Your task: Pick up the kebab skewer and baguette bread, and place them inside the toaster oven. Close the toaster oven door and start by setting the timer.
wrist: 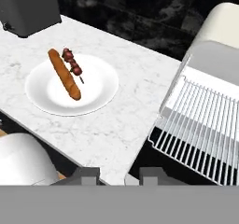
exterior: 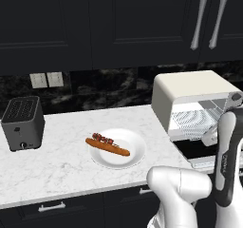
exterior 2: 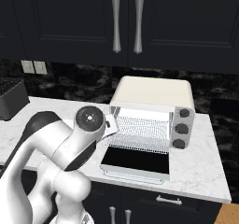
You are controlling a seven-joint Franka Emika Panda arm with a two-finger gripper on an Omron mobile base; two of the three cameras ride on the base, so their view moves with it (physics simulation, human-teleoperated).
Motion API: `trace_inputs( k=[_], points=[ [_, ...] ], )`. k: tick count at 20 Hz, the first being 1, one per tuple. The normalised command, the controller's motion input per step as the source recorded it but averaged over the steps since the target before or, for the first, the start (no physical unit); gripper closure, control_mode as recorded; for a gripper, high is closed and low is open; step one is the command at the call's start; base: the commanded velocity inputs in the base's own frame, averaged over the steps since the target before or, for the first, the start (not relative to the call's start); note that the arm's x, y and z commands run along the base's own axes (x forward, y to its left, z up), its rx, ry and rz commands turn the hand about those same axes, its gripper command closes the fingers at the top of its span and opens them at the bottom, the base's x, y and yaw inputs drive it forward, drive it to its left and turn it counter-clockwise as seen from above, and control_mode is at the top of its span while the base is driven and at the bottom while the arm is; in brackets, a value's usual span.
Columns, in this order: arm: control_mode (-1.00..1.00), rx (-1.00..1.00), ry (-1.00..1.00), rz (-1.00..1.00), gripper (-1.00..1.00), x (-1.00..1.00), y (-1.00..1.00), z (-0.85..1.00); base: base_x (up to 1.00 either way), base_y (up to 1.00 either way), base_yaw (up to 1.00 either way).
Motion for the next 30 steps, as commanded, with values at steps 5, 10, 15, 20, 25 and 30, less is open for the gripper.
trace_inputs(
  k=[5,10,15,20,25,30],
  points=[
    [-1.00,0.00,0.20,-0.07,-1.00,0.00,1.00,0.18,0.00,0.00,0.00],
    [-1.00,0.00,0.23,-0.07,-1.00,0.23,1.00,0.06,0.00,0.00,0.00],
    [-1.00,0.00,0.20,-0.01,-1.00,0.62,1.00,-0.14,0.00,0.00,0.00],
    [-1.00,-0.03,0.28,0.12,-1.00,0.72,0.60,-0.58,0.00,0.00,0.00],
    [-1.00,-0.06,0.23,0.26,-1.00,0.23,0.01,-0.85,0.00,0.00,0.00],
    [-1.00,-0.10,0.05,0.27,-1.00,0.16,-0.01,-0.68,0.00,0.00,0.00]
  ],
)
